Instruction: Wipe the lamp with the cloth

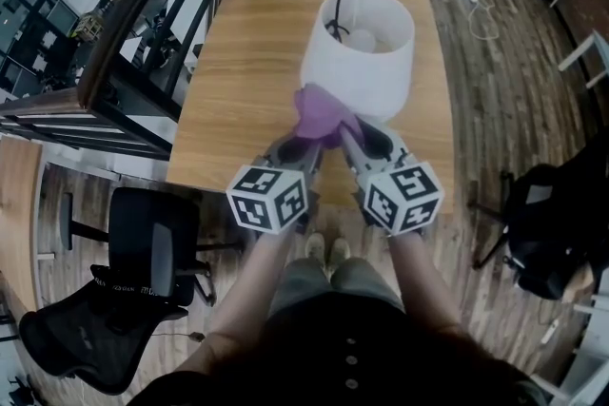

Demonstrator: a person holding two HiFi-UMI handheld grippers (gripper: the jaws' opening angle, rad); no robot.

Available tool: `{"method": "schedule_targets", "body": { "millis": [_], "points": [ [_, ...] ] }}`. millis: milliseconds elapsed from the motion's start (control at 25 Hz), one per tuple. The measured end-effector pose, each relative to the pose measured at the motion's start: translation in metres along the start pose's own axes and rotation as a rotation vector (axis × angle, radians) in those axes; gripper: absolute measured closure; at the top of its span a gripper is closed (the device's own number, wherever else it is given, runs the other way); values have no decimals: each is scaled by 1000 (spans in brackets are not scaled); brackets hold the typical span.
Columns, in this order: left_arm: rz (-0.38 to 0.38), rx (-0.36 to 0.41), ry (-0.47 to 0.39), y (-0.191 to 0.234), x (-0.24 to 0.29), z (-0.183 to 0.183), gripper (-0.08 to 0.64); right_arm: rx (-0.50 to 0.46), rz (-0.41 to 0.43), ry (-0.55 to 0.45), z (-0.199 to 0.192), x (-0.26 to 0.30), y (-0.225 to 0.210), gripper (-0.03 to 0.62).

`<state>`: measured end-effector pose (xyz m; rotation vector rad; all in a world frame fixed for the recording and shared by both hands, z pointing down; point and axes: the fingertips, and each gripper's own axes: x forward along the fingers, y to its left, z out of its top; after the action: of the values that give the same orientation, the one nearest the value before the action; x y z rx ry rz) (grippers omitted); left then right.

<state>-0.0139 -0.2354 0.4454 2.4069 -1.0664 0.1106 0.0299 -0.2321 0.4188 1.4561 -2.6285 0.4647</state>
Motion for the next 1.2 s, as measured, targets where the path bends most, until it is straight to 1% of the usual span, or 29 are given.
{"method": "schedule_targets", "body": {
  "millis": [200, 440, 800, 1000, 1200],
  "points": [
    [-6, 3, 17, -6, -1, -6, 549, 5, -1, 15, -4, -4, 1, 514],
    [-36, 14, -24, -23, -6, 1, 549, 24, 28, -31, 13, -14, 9, 514],
    [-81, 74, -106, -48, -10, 36, 549, -44, 47, -134, 54, -33, 13, 514],
    [-110, 114, -140, -64, -10, 55, 549, -76, 25, -176, 77, -44, 7, 514],
    [-115, 127, -194, -71, -11, 80, 549, -90, 5, -246, 107, -57, 0, 514]
  ]
}}
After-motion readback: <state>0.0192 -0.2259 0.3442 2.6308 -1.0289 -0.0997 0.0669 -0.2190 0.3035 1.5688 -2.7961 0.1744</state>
